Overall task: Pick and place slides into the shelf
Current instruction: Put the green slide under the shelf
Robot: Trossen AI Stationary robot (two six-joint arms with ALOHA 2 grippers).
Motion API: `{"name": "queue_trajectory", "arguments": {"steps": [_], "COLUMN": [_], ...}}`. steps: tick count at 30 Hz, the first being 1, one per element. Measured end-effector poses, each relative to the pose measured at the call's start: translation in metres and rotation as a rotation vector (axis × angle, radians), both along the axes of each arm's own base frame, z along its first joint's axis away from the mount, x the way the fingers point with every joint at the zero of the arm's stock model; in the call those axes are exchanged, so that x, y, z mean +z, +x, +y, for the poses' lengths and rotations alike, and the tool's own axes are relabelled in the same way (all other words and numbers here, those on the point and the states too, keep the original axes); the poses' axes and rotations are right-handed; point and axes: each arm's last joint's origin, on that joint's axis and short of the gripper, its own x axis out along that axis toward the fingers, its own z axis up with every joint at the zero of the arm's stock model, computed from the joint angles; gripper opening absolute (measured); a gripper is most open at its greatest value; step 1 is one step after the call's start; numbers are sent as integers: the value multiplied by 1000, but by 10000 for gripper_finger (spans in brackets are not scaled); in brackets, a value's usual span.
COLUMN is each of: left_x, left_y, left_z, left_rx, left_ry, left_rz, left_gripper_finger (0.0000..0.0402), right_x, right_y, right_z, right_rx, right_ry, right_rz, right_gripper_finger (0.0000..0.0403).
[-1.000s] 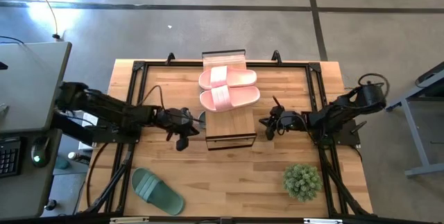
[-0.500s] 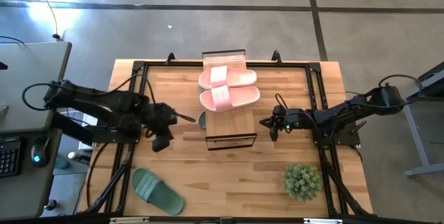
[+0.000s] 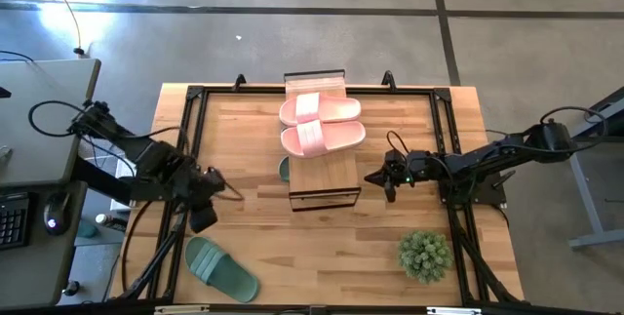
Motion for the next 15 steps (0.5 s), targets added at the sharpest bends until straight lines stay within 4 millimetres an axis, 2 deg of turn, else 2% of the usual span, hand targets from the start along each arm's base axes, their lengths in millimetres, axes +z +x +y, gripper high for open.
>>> {"name": "queue_trajectory", "arguments": {"steps": [8,15], "left_x": [-6,-43], "left_y": [-20,-35], "left_z": [-33,-60], "left_rx": [72,119], "left_ry": [-38,-145], "left_rz": [57,-76], "left_gripper_finger": [1,1], "right_x": [0,0], "right_y": [0,0], "right_z": [0,0], "right_rx": [10,17], "right_ry": [-24,-22], "right_rz": [0,-1], "right_gripper_finger": [0,0]}}
